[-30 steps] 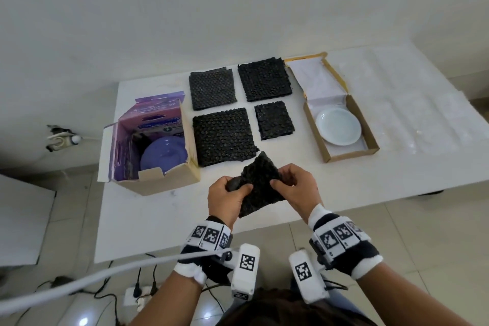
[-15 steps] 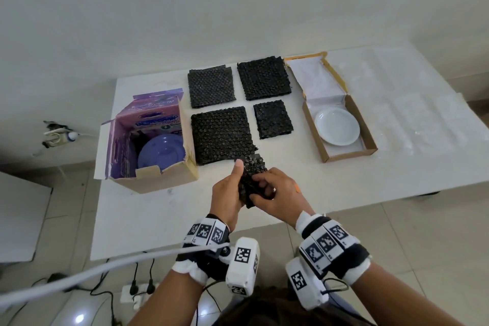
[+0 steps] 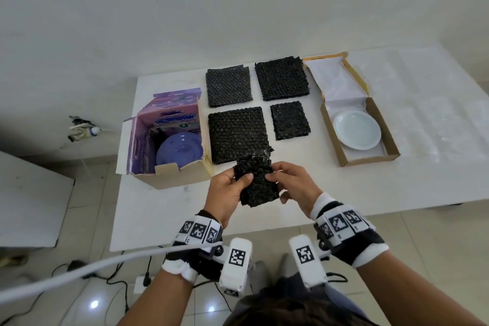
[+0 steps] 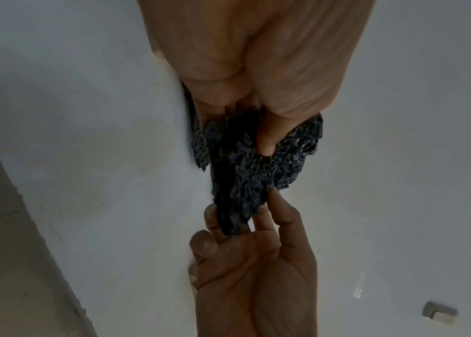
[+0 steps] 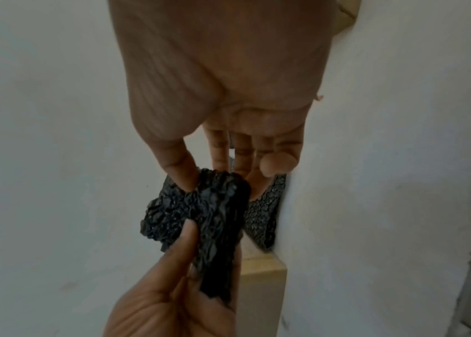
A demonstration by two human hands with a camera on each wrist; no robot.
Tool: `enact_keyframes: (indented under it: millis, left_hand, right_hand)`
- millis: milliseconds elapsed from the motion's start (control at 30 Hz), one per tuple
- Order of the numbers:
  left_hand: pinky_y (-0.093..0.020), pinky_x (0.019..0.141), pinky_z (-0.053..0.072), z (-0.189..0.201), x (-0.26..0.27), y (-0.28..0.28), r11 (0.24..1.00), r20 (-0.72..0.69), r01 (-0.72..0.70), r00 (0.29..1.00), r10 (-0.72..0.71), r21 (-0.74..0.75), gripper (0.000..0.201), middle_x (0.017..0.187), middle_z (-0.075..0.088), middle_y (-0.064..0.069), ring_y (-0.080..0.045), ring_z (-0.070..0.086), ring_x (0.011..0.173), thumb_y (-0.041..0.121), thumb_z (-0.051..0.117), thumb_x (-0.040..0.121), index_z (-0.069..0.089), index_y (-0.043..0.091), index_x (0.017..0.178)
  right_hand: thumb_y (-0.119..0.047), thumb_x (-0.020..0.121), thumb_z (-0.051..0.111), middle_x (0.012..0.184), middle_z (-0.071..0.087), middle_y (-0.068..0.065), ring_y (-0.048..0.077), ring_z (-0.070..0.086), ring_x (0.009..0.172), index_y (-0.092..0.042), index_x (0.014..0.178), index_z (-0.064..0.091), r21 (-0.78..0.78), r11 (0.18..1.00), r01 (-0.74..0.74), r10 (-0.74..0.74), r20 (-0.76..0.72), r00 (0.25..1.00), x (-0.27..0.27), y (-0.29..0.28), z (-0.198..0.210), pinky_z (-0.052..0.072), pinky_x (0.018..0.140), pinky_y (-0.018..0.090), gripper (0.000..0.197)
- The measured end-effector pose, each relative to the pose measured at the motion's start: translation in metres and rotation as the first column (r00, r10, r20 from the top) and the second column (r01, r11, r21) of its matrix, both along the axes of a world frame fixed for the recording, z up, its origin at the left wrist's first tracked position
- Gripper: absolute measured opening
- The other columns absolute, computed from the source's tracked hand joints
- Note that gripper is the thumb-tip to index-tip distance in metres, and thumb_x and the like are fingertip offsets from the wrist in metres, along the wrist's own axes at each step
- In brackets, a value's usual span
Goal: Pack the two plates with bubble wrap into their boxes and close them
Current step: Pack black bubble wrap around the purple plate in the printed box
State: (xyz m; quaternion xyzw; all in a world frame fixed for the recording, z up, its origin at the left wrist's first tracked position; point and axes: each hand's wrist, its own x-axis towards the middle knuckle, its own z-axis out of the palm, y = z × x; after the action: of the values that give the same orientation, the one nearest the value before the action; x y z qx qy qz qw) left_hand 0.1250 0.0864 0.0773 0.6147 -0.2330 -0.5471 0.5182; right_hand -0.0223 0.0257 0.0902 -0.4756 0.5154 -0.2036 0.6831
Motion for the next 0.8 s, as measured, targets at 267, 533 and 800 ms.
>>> enact_keyframes:
  millis: [267, 533, 800]
  left_hand:
    - [-0.026, 0.042, 0.046, 0.042, 0.038, -0.003, 0.998, 0.146, 0.006, 0.989, 0.002, -0.055, 0.010, 0.078, 0.065, -0.016, -0.027, 0.060, 0.056, 0.006, 0.057, 0.091, 0.062, 0.009, 0.099]
    - [-0.021, 0.034, 0.033, 0.069, 0.106, -0.007, 0.988, 0.135, -0.105, 0.983, 0.121, -0.117, 0.021, 0.058, 0.054, -0.017, -0.023, 0.047, 0.036, -0.004, 0.045, 0.092, 0.060, 0.010, 0.091]
    - [-0.022, 0.036, 0.038, 0.067, 0.184, -0.027, 0.982, -0.020, -0.161, 0.987, 0.160, -0.097, 0.030, 0.070, 0.062, -0.015, -0.023, 0.052, 0.044, 0.016, 0.037, 0.097, 0.063, 0.004, 0.089]
  right_hand:
    - [0.006, 0.085, 0.056, 0.071, 0.053, 0.012, 0.019, 0.046, 0.053, -0.008, 0.076, 0.054, -0.093, 0.991, -0.101, 0.113, 0.130, 0.985, 0.045, -0.017, 0.031, 0.035, 0.033, 0.020, 0.016]
    - [0.011, 0.087, 0.051, 0.063, 0.058, 0.010, 0.017, 0.051, 0.035, -0.008, 0.085, 0.062, -0.117, 0.984, -0.132, 0.156, 0.230, 0.961, 0.119, -0.031, 0.060, 0.038, 0.030, 0.019, 0.022]
    - [0.015, 0.086, 0.040, 0.067, 0.065, 0.008, 0.013, 0.056, 0.036, -0.014, 0.077, 0.069, -0.255, 0.957, -0.135, 0.156, 0.061, 0.986, 0.199, -0.050, 0.062, 0.046, 0.033, 0.020, 0.042]
